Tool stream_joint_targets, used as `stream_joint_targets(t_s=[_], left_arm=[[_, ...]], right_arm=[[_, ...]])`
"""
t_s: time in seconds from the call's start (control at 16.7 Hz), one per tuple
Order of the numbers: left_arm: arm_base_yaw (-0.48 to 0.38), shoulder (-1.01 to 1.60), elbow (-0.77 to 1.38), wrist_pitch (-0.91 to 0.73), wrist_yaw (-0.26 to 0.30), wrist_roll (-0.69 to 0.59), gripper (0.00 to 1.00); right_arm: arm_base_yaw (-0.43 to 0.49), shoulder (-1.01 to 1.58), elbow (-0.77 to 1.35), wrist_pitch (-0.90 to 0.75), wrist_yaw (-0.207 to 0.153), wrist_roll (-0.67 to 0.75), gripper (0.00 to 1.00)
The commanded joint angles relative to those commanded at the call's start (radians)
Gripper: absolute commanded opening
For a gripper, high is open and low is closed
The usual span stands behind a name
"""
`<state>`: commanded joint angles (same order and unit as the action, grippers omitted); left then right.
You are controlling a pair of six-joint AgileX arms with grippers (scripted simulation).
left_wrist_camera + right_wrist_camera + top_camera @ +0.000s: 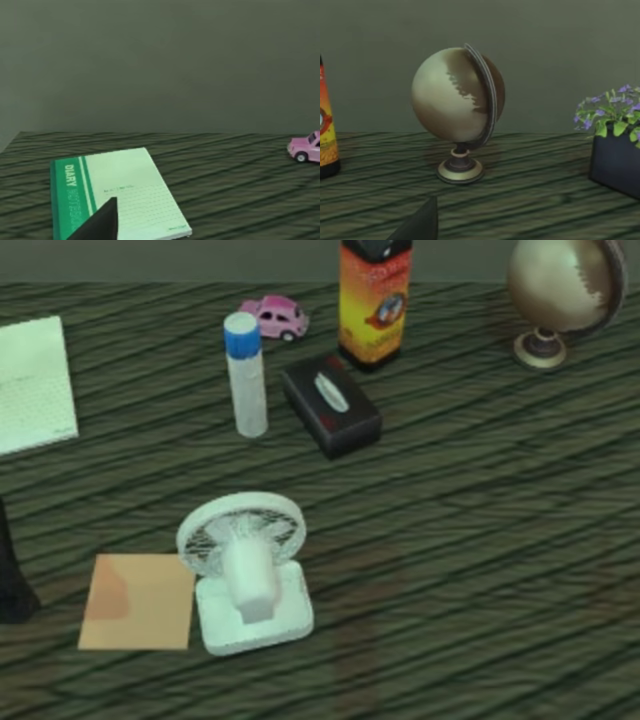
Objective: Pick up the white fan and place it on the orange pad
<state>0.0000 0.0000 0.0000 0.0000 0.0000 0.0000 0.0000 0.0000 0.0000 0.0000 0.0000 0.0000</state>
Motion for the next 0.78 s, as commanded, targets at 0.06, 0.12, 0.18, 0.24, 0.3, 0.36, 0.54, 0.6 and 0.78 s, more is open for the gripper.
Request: stream_joint_targets(t_s=[0.06,0.12,0.18,0.24,0.3,0.36,0.54,0.6,0.78], left_arm=[[0.000,0.000,0.000,0.000,0.000,0.000,1.00],[0.000,0.000,0.000,0.000,0.000,0.000,1.00],[-0.005,0.010,0.010,-0.010,0.001,0.006,1.00],[-0.015,0.031,0.029,-0.030,0.001,0.018,1.00],[-0.028,0.062,0.060,-0.060,0.002,0.035,1.00],[-0.046,0.104,0.100,-0.099,0.003,0.056,1.00],[-0.113,0.293,0.279,-0.258,0.003,0.141,1.00],[-0.139,0.376,0.354,-0.322,0.003,0.174,1.00],[-0.227,0.662,0.612,-0.530,0.001,0.283,1.00]], right_arm=[[0.000,0.000,0.000,0.000,0.000,0.000,1.00],[0.000,0.000,0.000,0.000,0.000,0.000,1.00],[0.000,0.000,0.000,0.000,0.000,0.000,1.00],[0.000,0.000,0.000,0.000,0.000,0.000,1.00],[0.000,0.000,0.000,0.000,0.000,0.000,1.00],[0.000,0.000,0.000,0.000,0.000,0.000,1.00],[0.000,0.000,0.000,0.000,0.000,0.000,1.00],[0.000,0.000,0.000,0.000,0.000,0.000,1.00],[0.000,0.000,0.000,0.000,0.000,0.000,1.00]])
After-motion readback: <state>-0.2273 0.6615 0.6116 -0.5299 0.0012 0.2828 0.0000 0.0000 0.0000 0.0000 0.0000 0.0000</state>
